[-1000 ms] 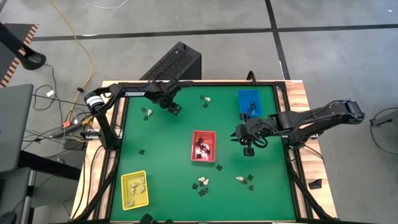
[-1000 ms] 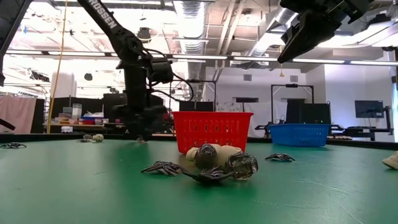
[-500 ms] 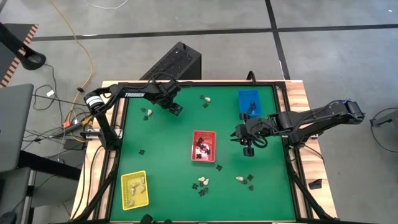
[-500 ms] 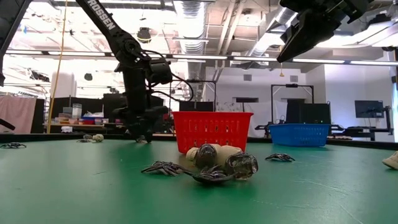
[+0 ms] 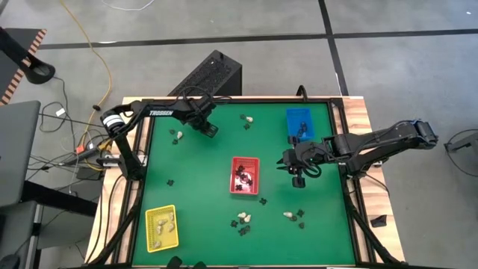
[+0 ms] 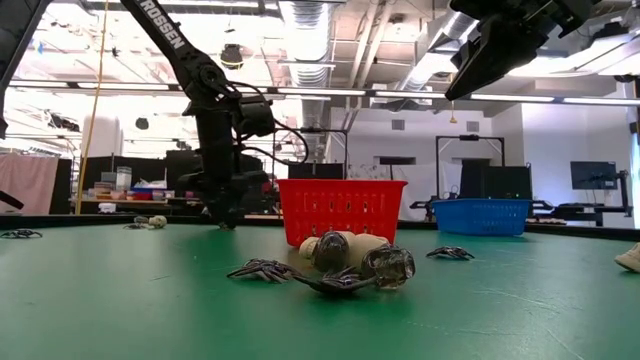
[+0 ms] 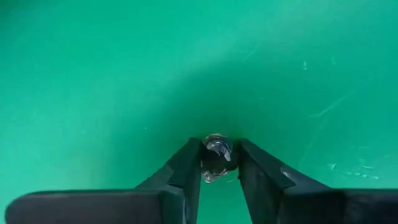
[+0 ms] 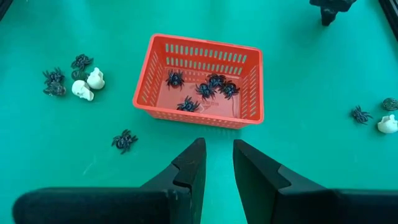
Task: Sort Halloween decoration
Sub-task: Put the black skull toy into the blue bin
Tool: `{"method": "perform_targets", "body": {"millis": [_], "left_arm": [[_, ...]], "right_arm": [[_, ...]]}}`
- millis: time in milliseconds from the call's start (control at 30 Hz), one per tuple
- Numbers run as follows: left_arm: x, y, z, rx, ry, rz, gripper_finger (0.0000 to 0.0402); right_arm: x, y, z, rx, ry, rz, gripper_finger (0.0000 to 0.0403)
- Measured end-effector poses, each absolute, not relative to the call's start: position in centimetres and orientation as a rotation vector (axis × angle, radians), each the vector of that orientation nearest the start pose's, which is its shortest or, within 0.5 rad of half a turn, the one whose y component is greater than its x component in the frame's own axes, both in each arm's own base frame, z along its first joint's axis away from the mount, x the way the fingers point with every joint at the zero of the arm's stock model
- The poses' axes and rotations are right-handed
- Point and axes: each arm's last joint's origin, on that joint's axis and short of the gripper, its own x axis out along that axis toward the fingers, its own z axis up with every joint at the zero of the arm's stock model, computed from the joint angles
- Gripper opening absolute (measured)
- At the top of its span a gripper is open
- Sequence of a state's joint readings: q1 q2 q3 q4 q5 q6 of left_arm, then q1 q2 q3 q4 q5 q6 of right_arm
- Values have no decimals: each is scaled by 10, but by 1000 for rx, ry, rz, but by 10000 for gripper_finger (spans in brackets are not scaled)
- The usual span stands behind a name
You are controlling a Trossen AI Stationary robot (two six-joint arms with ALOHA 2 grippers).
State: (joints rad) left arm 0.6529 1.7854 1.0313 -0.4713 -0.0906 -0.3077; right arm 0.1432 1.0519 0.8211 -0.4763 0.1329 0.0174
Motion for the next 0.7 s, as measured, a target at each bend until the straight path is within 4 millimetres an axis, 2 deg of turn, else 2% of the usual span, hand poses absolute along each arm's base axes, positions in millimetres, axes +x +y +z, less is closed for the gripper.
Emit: {"method": "perform_targets", "body": {"millis": [167,300,467,700], "left_arm": [[260,202,147,-605,1095,816,69],[270,197,149,-646,1029,709,74],[306,179,162,-622,801,490,72],[359,143,195,-448,352,339,72]], "right_arm": [[213,27,272,-81,701,4,111],[213,27,272,-82,701,2,111],[213,26,272,-91,701,-22,111],[209,25,276,-88,685,-23,111]]}}
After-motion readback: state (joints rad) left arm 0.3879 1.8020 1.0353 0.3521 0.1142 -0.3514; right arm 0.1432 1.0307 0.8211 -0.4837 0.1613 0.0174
